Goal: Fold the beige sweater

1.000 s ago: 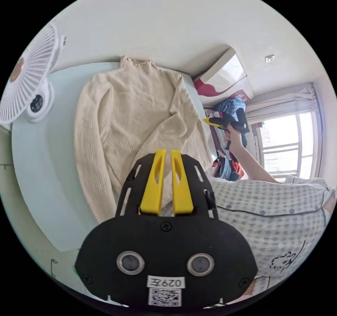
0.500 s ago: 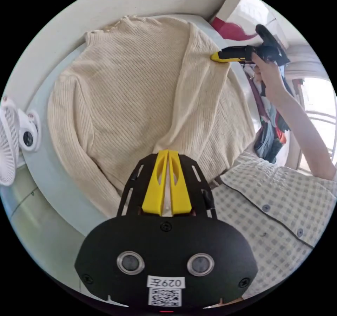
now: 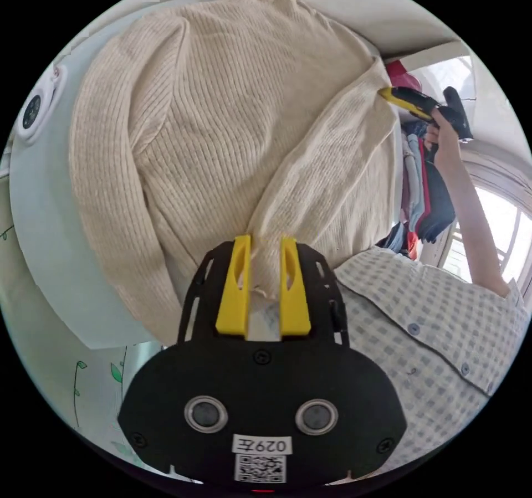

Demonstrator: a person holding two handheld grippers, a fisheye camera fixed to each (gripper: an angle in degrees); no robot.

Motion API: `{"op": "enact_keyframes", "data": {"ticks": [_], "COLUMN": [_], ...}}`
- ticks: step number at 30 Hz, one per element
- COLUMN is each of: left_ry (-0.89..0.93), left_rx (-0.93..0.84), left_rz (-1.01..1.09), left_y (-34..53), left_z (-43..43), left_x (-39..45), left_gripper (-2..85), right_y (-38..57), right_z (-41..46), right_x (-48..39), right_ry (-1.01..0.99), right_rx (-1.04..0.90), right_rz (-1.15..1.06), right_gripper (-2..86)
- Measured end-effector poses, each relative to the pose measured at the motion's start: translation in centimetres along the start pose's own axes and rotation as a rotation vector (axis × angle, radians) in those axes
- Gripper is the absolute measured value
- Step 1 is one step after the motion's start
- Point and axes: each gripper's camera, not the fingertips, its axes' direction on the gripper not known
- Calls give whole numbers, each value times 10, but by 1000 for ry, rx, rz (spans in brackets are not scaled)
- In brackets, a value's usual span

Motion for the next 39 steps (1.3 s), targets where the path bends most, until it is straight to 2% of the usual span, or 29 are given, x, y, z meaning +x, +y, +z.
{"op": "enact_keyframes", "data": {"ticks": [2, 5, 8, 11, 13, 15, 18, 23, 26, 29, 34, 39], "left_ry": [-42, 20, 107, 280, 379, 447, 353, 131, 86, -6, 10, 26], "left_rx": [15, 31, 72, 191, 258, 297, 253, 121, 60, 93, 49, 217], "left_rz": [8, -13, -25, -53, -66, -92, -163, -165, -117, -52, 22, 48], "left_y": [6, 15, 30, 59, 81, 108, 141, 176, 184, 188, 190, 234], "left_z": [4, 8, 2, -15, -23, -25, -16, 14, 39, 35, 24, -63], "left_x": [-1, -15, -35, -66, -88, -116, -143, -158, -159, -156, -164, -177], "left_gripper": [1, -7, -7, 1, 23, 104, 165, 180, 158, 98, 44, 41], "right_y": [17, 44, 68, 94, 112, 135, 160, 196, 221, 246, 282, 309], "right_z": [-13, -20, 5, 34, 40, 51, 75, 132, 160, 178, 178, 144], "right_x": [4, -9, -37, -46, -51, -64, -88, -143, -177, -197, -194, -153], "right_ry": [29, -35, -99, -131, -238, -304, -300, -309, -277, -293, -276, -302], "right_rx": [42, 25, -115, -220, -207, -211, -240, -381, -439, -473, -467, -345], "right_rz": [12, -120, -283, -297, -291, -280, -284, -341, -380, -394, -360, -249], "right_gripper": [-4, -4, -4, -4, -4, -4, -3, -3, -4, -4, -4, -4]}}
